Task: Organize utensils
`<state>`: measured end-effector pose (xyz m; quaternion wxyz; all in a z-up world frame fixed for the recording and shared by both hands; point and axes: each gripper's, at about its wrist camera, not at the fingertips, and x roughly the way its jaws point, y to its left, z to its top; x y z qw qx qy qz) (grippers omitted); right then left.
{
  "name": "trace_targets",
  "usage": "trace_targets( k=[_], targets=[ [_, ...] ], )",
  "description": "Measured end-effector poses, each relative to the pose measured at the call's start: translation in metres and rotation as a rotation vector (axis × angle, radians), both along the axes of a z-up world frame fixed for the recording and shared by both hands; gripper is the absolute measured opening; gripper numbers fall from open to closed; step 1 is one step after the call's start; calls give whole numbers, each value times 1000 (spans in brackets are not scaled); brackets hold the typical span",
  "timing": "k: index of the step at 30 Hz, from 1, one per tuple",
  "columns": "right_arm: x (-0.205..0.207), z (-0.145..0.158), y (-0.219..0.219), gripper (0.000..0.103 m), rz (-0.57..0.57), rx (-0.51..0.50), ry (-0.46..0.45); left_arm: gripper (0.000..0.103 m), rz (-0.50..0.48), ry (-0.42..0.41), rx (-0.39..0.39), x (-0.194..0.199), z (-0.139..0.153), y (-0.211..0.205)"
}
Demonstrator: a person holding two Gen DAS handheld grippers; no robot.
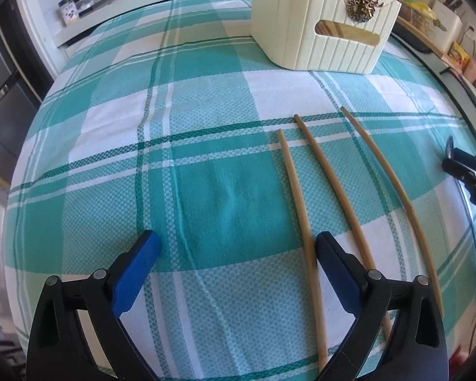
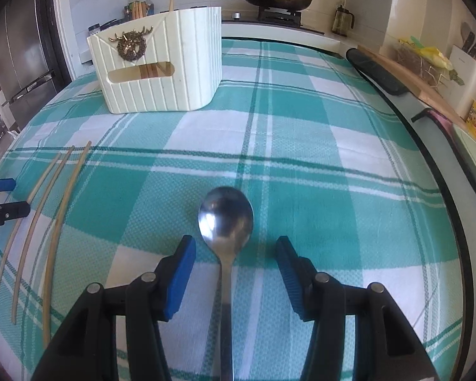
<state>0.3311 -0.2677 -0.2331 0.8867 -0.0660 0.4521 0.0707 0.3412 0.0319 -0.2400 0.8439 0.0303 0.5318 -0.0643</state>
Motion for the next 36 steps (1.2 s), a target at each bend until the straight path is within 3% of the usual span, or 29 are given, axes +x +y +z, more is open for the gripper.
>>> trace_targets(
  k=[4, 6, 8, 10, 15, 23, 29, 36],
  targets=[
    [17, -3, 6, 55, -1, 26, 3, 76, -10, -16, -8, 5, 5, -7],
    [19, -3, 7, 53, -16, 22, -3, 56, -22, -30, -16, 4, 9, -11],
    [17, -2, 11, 36, -8, 6, -25, 23, -42, -41, -42, 4, 11, -15],
    [15, -2, 14, 36, 6, -17, -43, 9, -55, -44, -75, 3, 11, -16],
    [2, 10, 9, 36, 45, 90, -69, 5, -25, -93, -151, -8, 23, -6],
    [-55, 84, 2, 36, 152, 259, -185, 5, -45, -313, -268, -63, 104, 12],
    [-93, 123, 2, 36, 195, 312, -272, 5, -71, -425, -336, -95, 143, 18],
    [-100, 148, 11, 36, 216, 346, -330, 5, -83, -467, -366, -100, 161, 19]
  ],
)
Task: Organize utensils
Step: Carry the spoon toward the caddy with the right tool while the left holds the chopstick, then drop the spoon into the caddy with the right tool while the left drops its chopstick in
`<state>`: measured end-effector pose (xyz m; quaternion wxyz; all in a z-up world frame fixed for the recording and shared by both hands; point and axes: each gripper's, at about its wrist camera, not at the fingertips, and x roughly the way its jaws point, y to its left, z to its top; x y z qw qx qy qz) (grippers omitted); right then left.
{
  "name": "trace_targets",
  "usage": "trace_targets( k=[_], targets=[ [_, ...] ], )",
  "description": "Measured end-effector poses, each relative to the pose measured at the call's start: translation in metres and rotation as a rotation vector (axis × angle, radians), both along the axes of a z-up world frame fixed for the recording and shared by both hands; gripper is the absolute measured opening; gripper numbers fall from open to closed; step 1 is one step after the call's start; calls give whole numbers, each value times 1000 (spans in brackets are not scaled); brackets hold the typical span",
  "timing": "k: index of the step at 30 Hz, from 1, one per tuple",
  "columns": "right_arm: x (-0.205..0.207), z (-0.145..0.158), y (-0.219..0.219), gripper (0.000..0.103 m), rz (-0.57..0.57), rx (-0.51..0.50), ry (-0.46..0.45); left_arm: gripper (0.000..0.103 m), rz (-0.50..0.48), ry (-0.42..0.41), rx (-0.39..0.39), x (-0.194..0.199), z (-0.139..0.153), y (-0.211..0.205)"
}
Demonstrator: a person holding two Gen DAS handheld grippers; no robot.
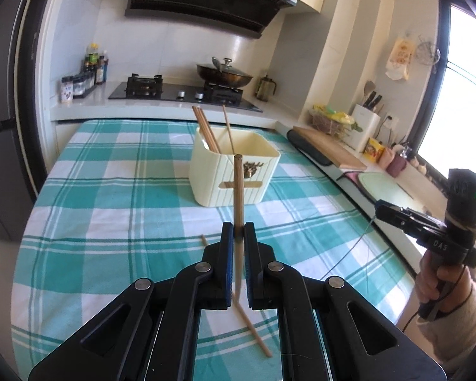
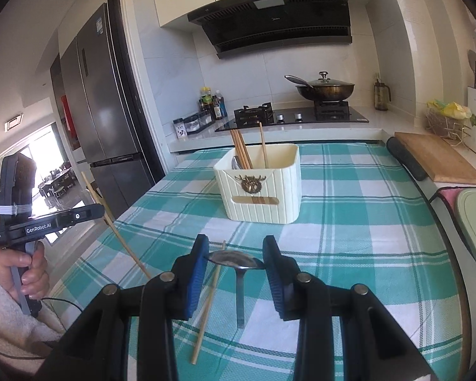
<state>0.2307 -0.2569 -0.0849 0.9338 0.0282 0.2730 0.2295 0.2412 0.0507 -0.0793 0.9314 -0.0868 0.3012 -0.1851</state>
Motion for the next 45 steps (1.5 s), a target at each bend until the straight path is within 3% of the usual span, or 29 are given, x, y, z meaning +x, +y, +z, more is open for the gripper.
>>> trace_targets(
  k=[8, 19, 26, 34, 38, 41, 45],
  targets=[
    [15, 27, 10, 36, 18, -32, -42, 5, -8, -24, -15, -4, 15, 2],
    [49, 55, 4, 36, 30, -4, -29, 5, -48, -59, -53, 13, 49, 10],
    [92, 86, 8, 36, 34, -3, -35, 5, -50, -146, -75, 51, 109, 16],
    [158, 134, 16, 36, -4, 19, -134, 5, 8, -296, -85, 121, 158, 3],
    [189, 138, 24, 36, -35, 36, -204, 5, 46, -346, -26, 164, 147, -18],
    [214, 122, 32, 36, -52, 19, -225, 5, 32, -267, -7, 203, 122, -33],
    [258, 78, 36, 36, -69, 19, -87, 5, -14, -89, 47, 248, 74, -56]
  ],
)
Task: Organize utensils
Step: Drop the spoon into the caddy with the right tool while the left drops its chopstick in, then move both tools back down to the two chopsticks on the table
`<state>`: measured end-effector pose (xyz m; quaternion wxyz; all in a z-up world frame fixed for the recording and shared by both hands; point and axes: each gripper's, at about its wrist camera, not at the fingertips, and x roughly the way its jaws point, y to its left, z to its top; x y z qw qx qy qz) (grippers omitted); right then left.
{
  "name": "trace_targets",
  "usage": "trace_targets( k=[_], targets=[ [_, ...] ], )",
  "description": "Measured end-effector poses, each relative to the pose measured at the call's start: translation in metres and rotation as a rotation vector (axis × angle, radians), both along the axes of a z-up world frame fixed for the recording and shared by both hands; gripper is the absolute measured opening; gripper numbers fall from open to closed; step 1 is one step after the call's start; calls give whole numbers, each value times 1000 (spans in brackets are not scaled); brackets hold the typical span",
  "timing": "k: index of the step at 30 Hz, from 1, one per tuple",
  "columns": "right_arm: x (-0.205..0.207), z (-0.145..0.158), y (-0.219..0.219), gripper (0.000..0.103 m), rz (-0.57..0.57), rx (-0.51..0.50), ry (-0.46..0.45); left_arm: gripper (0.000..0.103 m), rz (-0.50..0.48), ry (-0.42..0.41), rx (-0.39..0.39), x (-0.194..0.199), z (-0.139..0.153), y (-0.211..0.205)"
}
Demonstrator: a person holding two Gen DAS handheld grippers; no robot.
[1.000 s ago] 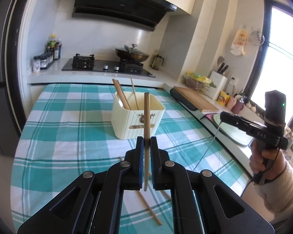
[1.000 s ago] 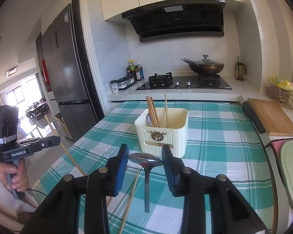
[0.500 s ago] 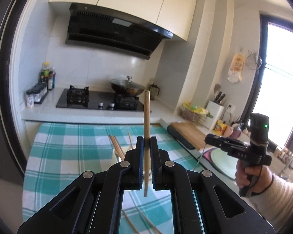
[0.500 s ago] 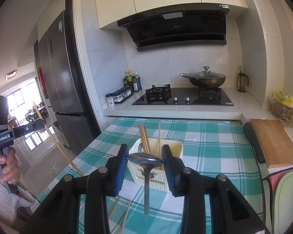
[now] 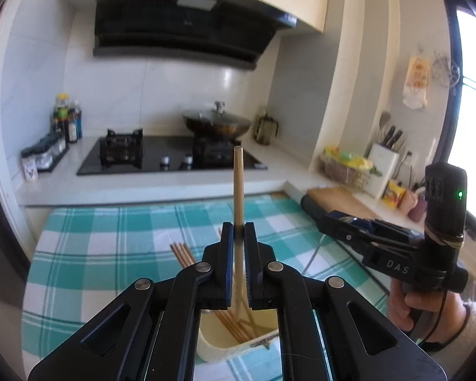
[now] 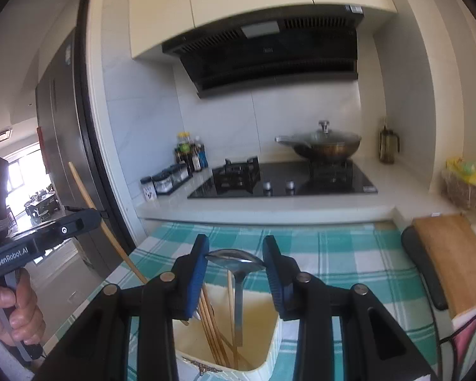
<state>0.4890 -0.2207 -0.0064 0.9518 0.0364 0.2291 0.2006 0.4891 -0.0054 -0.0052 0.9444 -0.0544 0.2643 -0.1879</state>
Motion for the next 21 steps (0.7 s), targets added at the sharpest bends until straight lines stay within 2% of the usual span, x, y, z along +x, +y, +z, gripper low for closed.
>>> trace_targets(
  k=[3, 6, 8, 10, 12, 13, 14, 16, 18, 20, 21],
  targets=[
    [26, -39, 2, 36, -9, -16, 144, 5, -18, 125, 40, 23, -34, -13],
    [42, -70, 5, 36, -17, -49, 239, 5, -34, 217, 57, 39, -63, -24],
    [47, -84, 7, 35, -18, -61, 278, 6, -48, 252, 60, 43, -76, -30],
    [52, -94, 9, 36, -21, -70, 315, 7, -13, 263, 81, 45, -84, -33],
    [53, -96, 6, 37, -33, -49, 329, 26, 28, 275, 77, 41, -84, -29],
    [51, -94, 3, 37, -44, -38, 328, 44, 43, 273, 51, 35, -81, -22],
    [46, -88, -1, 37, -47, -21, 322, 54, 51, 265, 26, 29, -77, -14],
    [31, -68, -8, 37, -30, 5, 288, 60, 50, 247, 7, 6, -64, 4],
    [12, -47, -13, 37, -17, -33, 244, 67, 48, 246, 35, -19, -54, 20],
    [-18, -31, -21, 45, 6, -76, 210, 81, 40, 260, 71, -53, -49, 38],
    [-33, -27, -25, 47, 14, -93, 202, 83, 35, 275, 80, -66, -50, 46]
  ],
)
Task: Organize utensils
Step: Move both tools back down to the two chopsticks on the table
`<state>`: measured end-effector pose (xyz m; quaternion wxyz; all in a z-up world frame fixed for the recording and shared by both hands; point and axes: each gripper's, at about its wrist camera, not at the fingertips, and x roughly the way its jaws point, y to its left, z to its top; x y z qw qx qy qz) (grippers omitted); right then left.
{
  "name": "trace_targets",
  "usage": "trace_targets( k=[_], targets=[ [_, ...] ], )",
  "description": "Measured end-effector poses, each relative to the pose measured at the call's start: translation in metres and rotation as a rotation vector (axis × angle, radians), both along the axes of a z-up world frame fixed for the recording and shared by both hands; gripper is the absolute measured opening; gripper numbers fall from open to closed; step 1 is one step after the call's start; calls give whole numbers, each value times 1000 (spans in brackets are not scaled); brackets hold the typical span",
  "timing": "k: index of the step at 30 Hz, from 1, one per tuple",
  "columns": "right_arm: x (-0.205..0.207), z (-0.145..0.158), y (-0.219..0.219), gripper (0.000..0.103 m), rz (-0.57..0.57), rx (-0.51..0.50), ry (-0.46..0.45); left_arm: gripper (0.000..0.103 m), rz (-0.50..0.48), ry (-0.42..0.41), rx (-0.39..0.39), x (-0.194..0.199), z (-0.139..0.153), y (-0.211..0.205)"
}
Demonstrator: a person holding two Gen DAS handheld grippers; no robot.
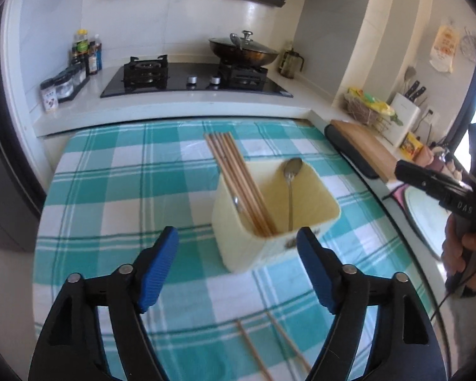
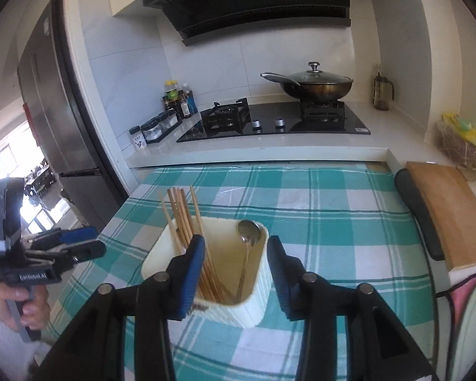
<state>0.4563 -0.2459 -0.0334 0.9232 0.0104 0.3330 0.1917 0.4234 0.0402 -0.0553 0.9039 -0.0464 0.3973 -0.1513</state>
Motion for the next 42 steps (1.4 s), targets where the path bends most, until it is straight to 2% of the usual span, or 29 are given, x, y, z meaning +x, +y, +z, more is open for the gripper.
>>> trace_targets(
  k=[1, 4, 6, 9, 11, 13, 15, 18, 22, 25, 32, 35, 39, 40, 42],
  targets=[
    [-16, 1, -5, 50, 8, -17, -2, 86, -6, 23, 8, -20, -5, 8],
    [-65, -15, -19, 50, 13, -52, 19, 87, 16, 84, 0, -71, -33, 26],
    [-101, -42, -26, 50, -10, -75, 31, 88, 42, 114, -22, -104, -57, 30],
    [-156, -99, -28, 50, -50, -114, 83, 88, 127, 143, -73, -153, -101, 28],
    [-188, -133, -25, 50, -84, -126, 126, 88, 160, 182, -118, -172, -124, 21],
    [-212, -157, -21, 50, -98, -121, 168, 88, 149, 209, -147, -181, -137, 11],
    [-228, -168, -18, 51, -80, -114, 194, 88, 109, 211, -123, -184, -140, -2],
    [-232, -173, -9, 50, -41, -146, 208, 88, 89, 172, -58, -182, -133, -20],
    [-231, -169, 5, 50, -26, -114, 192, 88, 106, 152, -53, -179, -129, -24],
    [-234, -168, 22, 50, 28, -113, 181, 88, 136, 145, -15, -182, -130, -20],
    [-227, -175, 55, 50, 117, -113, 210, 88, 193, 169, -18, -188, -140, -3],
    [-214, -180, 72, 50, 146, -145, 227, 88, 196, 164, -9, -190, -139, -4],
    [-197, -194, 85, 49, 134, -170, 250, 88, 197, 147, -2, -194, -134, -7],
    [-195, -197, 87, 46, 127, -175, 252, 88, 196, 145, 2, -194, -134, -9],
    [-195, -202, 88, 20, 102, -209, 234, 88, 191, 146, 10, -195, -135, -12]
  ],
)
